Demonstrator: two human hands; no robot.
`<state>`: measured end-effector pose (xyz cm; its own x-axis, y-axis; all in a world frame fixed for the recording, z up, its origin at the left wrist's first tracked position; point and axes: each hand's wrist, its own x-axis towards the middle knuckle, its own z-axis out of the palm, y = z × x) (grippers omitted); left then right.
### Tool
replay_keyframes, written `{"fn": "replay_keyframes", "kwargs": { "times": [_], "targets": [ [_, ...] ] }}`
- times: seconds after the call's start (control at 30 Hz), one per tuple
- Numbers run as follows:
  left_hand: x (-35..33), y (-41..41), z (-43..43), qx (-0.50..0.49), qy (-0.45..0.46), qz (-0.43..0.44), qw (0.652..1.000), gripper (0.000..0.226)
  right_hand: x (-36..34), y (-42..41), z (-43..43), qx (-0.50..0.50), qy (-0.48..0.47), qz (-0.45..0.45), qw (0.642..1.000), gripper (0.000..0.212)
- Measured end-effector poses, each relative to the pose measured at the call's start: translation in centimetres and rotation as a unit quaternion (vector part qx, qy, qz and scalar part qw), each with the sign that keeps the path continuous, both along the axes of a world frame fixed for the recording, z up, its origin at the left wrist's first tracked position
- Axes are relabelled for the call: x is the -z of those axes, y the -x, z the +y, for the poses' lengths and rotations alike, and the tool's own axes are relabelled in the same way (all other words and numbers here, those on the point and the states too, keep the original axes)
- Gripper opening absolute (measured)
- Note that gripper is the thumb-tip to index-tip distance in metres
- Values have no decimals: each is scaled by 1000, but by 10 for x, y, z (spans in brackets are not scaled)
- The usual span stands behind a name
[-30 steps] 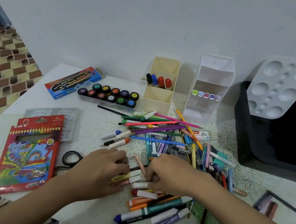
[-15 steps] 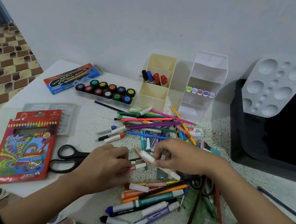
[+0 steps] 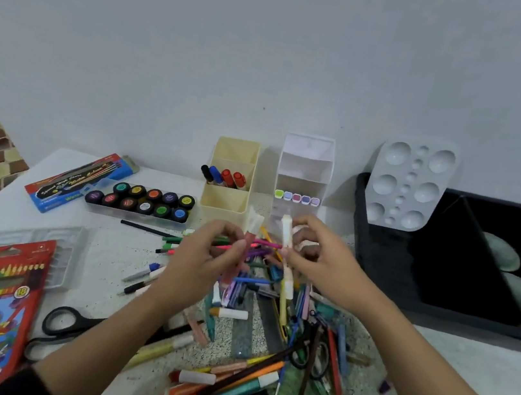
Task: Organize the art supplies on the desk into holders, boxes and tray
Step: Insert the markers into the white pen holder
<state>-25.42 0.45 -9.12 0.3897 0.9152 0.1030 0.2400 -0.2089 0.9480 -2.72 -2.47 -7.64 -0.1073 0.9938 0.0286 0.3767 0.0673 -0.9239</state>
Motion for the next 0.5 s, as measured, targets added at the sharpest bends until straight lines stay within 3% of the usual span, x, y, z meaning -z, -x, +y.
{"fn": "replay_keyframes", "kwargs": {
  "times": [0.1, 0.27, 0.4, 0.5],
  "targets": [
    [-20, -18, 19, 39, -15, 43, 998, 28, -13, -7, 2, 40, -37, 1, 999, 33],
    [-38, -28, 47, 91, -108, 159, 977, 11, -30, -17, 9, 114, -84, 19, 990, 33],
    [-51, -26, 57, 15, -166, 109, 980, 4, -34, -16, 12, 153, -115, 103, 976, 31],
    [-55, -25, 60, -26, -195, 74, 978, 6, -33, -12, 16, 178, -145, 113, 967, 26]
  ]
}}
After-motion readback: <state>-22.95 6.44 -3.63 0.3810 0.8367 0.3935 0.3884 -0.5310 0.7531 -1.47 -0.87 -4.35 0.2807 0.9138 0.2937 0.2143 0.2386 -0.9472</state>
